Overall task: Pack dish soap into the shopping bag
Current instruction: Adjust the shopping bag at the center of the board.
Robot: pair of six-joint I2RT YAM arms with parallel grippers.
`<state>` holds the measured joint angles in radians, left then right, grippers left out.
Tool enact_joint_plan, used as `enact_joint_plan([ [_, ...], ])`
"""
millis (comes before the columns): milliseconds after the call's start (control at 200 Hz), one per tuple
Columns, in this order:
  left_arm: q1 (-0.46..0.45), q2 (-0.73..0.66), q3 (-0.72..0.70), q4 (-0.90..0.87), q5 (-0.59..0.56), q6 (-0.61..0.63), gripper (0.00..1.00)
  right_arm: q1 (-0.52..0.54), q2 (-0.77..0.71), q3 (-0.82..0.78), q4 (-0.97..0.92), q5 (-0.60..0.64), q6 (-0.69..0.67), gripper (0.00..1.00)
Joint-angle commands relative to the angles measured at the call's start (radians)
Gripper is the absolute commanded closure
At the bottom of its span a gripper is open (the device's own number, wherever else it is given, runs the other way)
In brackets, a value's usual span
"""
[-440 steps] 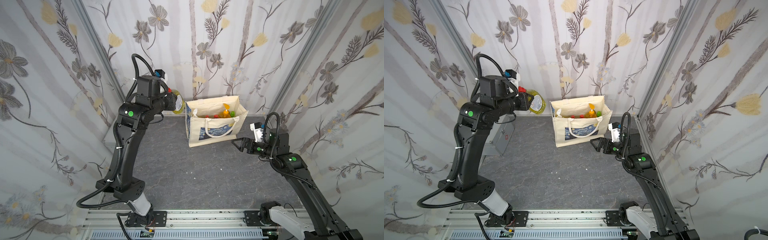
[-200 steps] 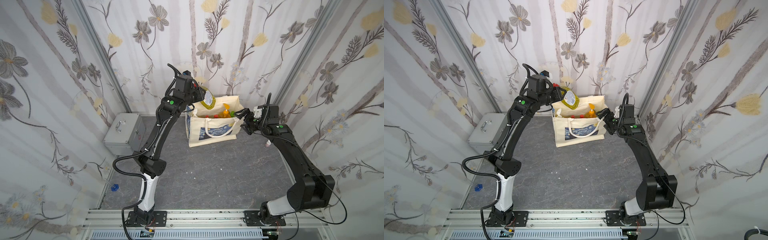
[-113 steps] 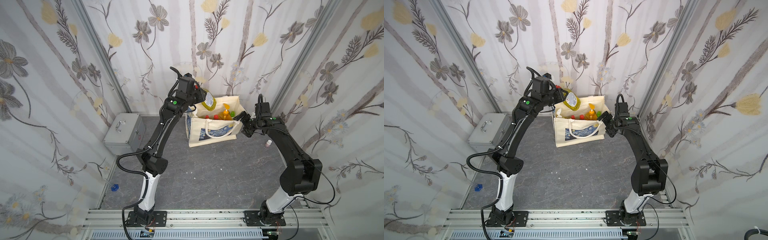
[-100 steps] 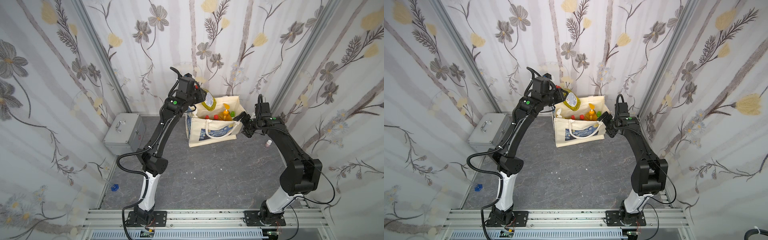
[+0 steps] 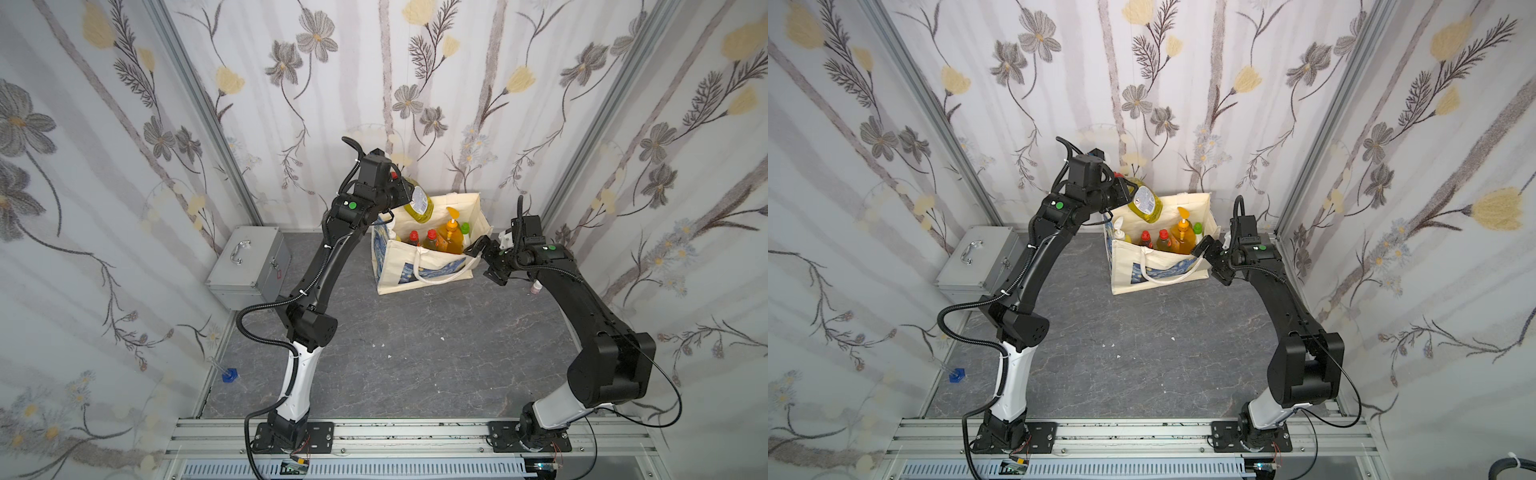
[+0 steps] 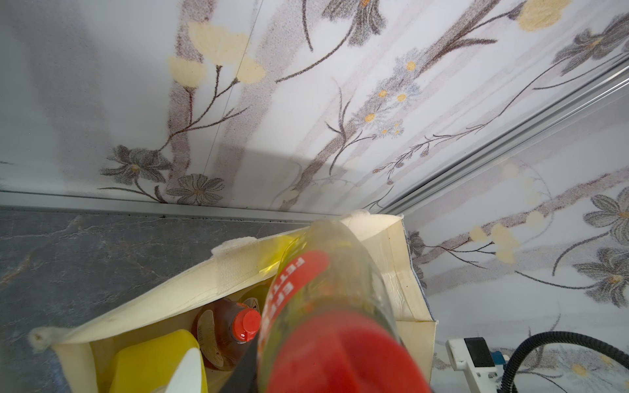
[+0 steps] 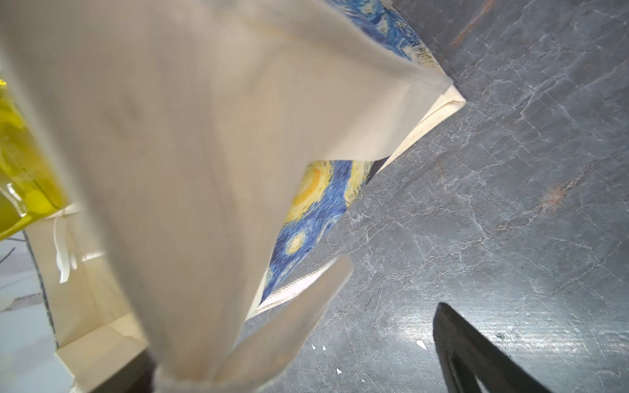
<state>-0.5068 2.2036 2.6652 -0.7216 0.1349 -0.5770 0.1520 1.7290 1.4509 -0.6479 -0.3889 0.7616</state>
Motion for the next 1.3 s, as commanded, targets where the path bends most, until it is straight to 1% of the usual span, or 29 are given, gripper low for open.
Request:
enact_joint_plan([
  [0, 0.001, -0.004, 0.018, 0.108, -0.001, -0.024, 0.76, 0.024, -0.001, 0.022, 0.018, -0.047, -0.057, 0.00],
  [265, 0.001, -0.005, 0.018, 0.067, -0.007, -0.012, 0.76, 0.124, 0.090, 0.206, -0.087, -0.038, -0.167, 0.00],
  [430, 0.000, -0.008, 0.018, 0.044, -0.026, -0.009, 0.76, 0.165, 0.145, 0.251, -0.136, -0.036, -0.197, 0.00],
  [734, -0.005, -0.010, 0.017, -0.029, -0.056, 0.000, 0.76, 0.232, 0.134, 0.227, -0.170, -0.009, -0.264, 0.00],
  [879, -0.013, -0.005, 0.018, -0.053, -0.070, -0.001, 0.76, 0.237, 0.113, 0.193, -0.164, -0.001, -0.265, 0.00],
  [1009, -0.024, -0.011, 0.018, -0.097, -0.119, 0.005, 0.76, 0.236, 0.094, 0.175, -0.159, 0.014, -0.266, 0.00],
  [1299, -0.043, -0.043, 0.016, -0.172, -0.246, 0.041, 0.76, 0.242, 0.077, 0.127, -0.145, 0.008, -0.272, 0.00],
])
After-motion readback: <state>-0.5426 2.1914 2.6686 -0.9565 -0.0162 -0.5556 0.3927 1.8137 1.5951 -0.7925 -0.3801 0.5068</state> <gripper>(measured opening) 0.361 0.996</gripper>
